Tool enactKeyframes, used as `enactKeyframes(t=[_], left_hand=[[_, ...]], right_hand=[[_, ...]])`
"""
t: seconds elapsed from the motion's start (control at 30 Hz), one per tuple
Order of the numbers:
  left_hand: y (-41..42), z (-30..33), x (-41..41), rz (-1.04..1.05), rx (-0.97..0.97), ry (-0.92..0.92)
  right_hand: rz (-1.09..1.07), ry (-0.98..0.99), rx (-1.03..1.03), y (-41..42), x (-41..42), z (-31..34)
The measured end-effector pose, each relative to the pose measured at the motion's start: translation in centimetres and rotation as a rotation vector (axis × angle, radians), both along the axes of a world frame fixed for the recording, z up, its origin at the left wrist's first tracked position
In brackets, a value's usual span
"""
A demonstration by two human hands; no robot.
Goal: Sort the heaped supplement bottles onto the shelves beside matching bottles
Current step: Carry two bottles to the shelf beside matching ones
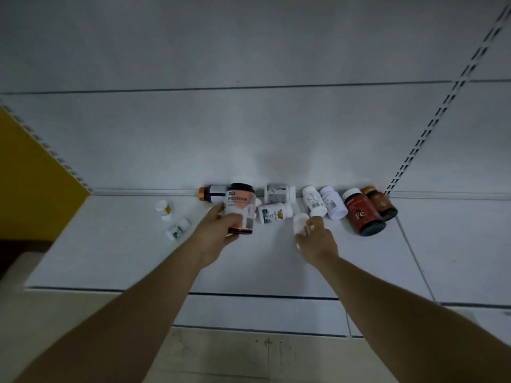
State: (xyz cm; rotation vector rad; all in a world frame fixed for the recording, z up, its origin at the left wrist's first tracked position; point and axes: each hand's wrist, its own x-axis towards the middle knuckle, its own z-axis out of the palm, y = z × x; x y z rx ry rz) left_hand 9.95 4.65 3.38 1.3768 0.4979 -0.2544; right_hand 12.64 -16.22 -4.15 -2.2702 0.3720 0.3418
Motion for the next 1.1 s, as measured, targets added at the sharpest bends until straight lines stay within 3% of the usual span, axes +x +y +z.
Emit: enactKeyframes(t=[0.07, 0.17, 0.37, 0.53, 0.8, 1.1], left_hand=[[-0.4, 1.6, -2.3, 0.021, -0.108, 0.011], [-1.8, 4.8, -5.7, 0.029, -0.194, -0.027], [-3.7, 11.4, -12.4, 0.024, -0.244, -0.206], [-3.2, 16.3, -17.8, -0.105, -0.329, -0.356], [-1.0, 23.9, -24.9, -0.254, -0.274, -0.501], [-2.3, 30.1, -28.2, -0.297, -0.206, -0.638]], right_hand=[[-0.177, 0.025, 0.272, -0.9, -1.5, 1.0], [-0.335, 0.097, 0.859, -2.2, -4.9, 5.4], [-0.105, 0.136, 1.421, -3.9, -12.9, 16.9], [-0.036, -0.031, 1.297, -2.1, -19.5, 24.4], [0.002, -0.183, 1.329, 1.5, -27.0, 32.3], [0.122, -0.465, 1.129, 0.4, -29.3, 39.5]])
